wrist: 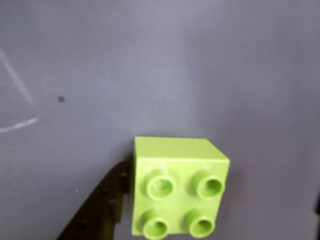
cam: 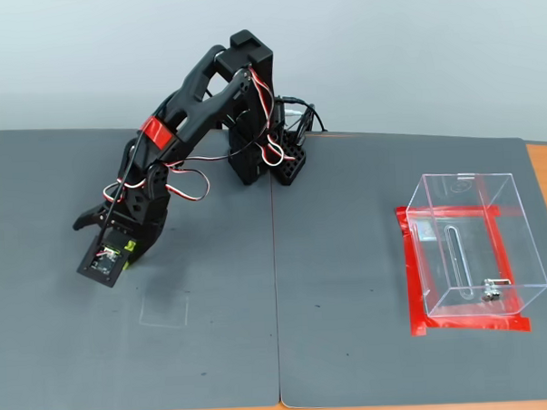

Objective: Pick the green lego block and place it into the transparent box

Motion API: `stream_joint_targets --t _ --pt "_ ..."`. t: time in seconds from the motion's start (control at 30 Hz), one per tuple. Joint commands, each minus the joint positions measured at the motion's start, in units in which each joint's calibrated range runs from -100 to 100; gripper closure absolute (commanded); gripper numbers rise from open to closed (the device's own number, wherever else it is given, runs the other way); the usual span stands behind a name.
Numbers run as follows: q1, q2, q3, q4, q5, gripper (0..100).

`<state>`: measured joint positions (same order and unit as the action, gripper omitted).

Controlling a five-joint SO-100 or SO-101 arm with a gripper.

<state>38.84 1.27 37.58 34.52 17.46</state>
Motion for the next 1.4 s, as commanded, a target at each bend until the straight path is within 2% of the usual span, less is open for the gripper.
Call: stream_joint_targets --t 0.0,0.4,0.6,0.9,1.13,1.37 --pt "-0.16 -0.64 -0.27 -0.14 0.23 66" --pt "-0.16 -0.81 -0.27 -0.14 0.12 68" --pt "-0.16 -0.72 -0.27 -0.14 0.17 81" --pt "-0.68 -0.72 -0.27 -0.58 0.12 90" --pt "-2.1 -2.25 -0.63 0.03 -0.29 90" --pt "-7.62 -14.97 -0.9 4.63 -0.45 90"
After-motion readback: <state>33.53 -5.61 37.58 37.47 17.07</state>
